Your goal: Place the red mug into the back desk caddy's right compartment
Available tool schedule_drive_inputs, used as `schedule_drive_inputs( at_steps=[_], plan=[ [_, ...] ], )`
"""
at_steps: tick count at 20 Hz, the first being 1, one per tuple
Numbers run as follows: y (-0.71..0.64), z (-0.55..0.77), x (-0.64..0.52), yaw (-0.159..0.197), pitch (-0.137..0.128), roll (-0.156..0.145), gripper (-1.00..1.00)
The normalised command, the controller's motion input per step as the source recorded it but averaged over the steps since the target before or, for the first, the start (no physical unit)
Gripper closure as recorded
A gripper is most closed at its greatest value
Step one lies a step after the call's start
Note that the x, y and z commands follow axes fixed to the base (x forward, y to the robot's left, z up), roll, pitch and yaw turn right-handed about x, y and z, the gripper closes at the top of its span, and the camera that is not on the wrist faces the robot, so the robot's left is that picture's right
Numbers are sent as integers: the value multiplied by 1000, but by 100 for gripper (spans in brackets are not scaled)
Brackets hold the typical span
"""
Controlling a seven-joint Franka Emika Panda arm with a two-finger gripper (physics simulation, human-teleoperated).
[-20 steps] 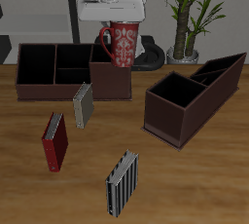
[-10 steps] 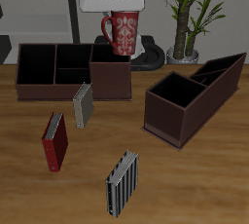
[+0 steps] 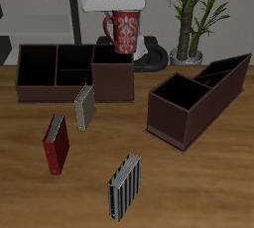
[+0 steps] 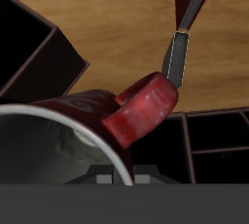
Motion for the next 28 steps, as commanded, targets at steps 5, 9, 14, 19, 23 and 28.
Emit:
schedule_drive_inputs(
  at_steps=[5,9,14,19,23,28],
  plan=[
    [-54,-78,-219,2,-7,-10,100],
    [-227,-173,-315,-6,-6,-45,100],
    [-112,-216,-224,11,17,-37,100],
    [-34,-150,-191,9,-6,-30,100],
    [34,-133,-147,7,2,0,100],
    [-82,-340,-42,4,44,-19,100]
  ],
)
